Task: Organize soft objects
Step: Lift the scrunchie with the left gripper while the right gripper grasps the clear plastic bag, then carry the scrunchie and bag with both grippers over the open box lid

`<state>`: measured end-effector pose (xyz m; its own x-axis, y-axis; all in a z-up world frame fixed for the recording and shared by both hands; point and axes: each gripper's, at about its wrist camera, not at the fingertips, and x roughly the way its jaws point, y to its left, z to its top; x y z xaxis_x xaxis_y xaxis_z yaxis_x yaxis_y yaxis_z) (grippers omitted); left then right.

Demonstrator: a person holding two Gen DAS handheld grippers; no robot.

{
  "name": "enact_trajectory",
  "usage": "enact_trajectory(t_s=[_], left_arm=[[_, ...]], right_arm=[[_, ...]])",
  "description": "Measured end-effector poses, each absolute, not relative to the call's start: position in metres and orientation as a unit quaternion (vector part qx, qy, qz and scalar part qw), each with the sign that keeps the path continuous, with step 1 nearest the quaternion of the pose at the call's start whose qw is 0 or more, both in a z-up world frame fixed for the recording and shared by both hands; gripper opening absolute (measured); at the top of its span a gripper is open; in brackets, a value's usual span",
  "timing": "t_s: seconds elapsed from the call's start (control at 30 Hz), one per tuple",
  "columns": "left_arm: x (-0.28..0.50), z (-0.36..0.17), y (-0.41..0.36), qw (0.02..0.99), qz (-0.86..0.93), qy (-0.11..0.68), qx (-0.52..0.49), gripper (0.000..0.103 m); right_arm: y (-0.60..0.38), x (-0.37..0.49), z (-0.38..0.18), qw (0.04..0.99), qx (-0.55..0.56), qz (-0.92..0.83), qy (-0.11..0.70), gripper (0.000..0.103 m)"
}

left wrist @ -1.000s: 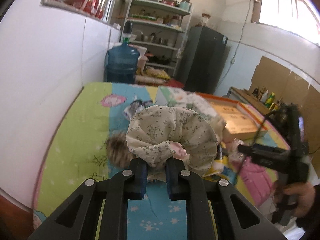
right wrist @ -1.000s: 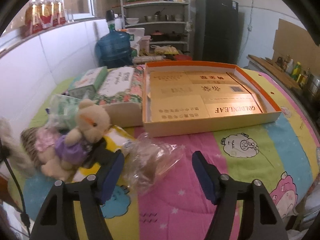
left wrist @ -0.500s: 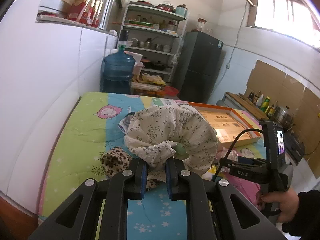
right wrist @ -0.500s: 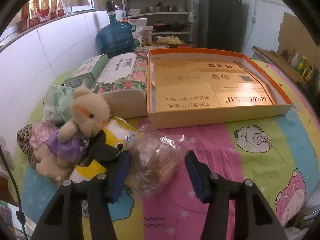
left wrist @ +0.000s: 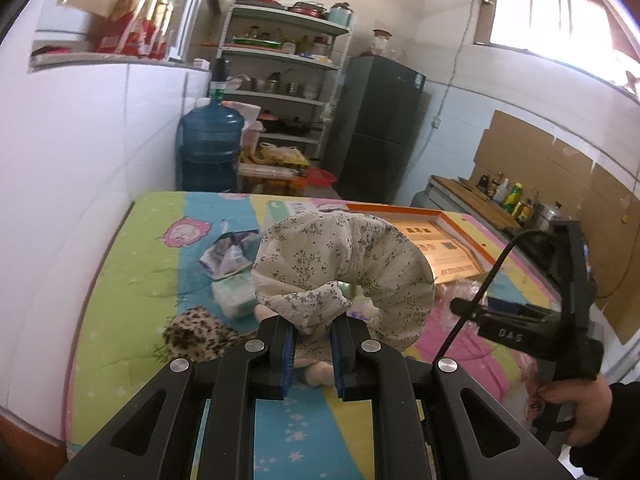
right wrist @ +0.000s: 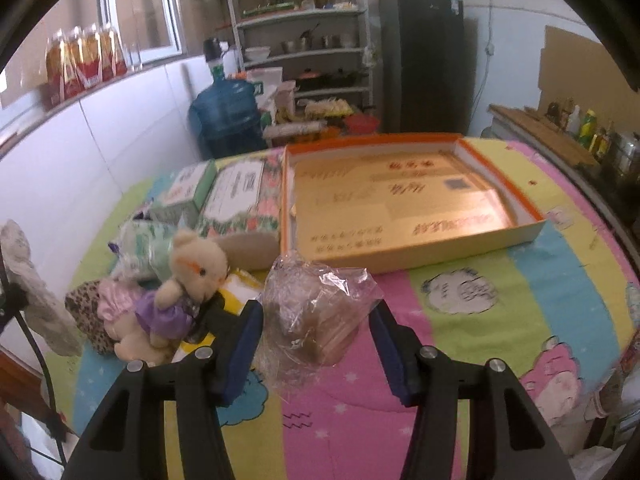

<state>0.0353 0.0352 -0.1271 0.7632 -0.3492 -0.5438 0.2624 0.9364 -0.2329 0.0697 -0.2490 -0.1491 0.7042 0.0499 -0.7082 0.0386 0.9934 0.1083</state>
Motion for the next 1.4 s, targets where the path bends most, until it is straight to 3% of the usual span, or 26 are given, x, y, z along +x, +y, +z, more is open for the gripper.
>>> enact_trajectory(t_s=[0.7,1.4], left_arm=[[0.071,-0.089,-0.058,0.921,-0.221,0.314,-0.068,0.015],[0.172,-0.118,-0.174,0.913,-0.168,0.363,-0.085,0.015]], right_arm=[[-0.334,0.048,-0.073,0.948,0.064,-0.051,0.307,0.056],[-0.436,0.142,-0.082,0.945,0.062,0.005,0.322,0.056]])
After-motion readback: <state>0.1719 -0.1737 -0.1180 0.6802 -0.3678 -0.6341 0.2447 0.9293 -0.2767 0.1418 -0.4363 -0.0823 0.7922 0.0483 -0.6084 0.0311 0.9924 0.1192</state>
